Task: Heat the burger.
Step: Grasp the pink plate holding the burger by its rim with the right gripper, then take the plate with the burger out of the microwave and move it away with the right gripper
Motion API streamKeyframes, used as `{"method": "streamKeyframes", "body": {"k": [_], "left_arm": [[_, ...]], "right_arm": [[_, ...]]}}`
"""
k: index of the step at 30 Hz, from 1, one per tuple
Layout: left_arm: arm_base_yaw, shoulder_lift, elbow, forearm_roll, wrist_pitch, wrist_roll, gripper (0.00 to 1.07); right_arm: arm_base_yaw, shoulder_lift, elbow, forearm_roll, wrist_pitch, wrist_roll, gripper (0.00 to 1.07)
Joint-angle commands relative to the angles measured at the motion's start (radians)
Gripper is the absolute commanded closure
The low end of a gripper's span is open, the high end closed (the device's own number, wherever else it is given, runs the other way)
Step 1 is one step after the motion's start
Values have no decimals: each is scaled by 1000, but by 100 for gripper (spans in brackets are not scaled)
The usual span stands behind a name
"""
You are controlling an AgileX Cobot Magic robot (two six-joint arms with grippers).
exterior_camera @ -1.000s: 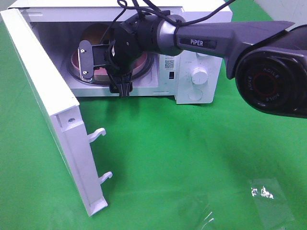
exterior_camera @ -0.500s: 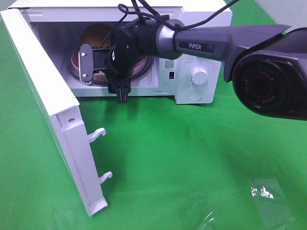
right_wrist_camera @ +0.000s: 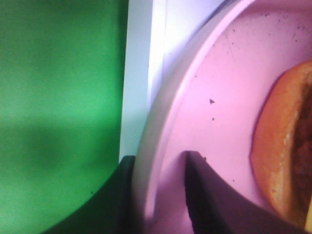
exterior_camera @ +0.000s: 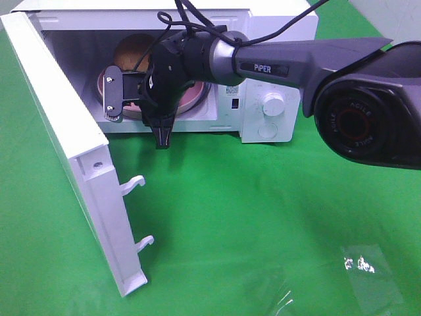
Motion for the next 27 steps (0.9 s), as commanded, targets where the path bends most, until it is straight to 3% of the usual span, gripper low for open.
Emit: {"method": "streamKeyframes", "body": {"k": [1,27], "left_arm": [[3,-18,4,0,-8,-2,6],[3,-18,4,0,-8,-2,6]], "right_arm": [[-14,4,-8,-34,-58,9,107],[9,-77,41,-44,85,-26,107]]}}
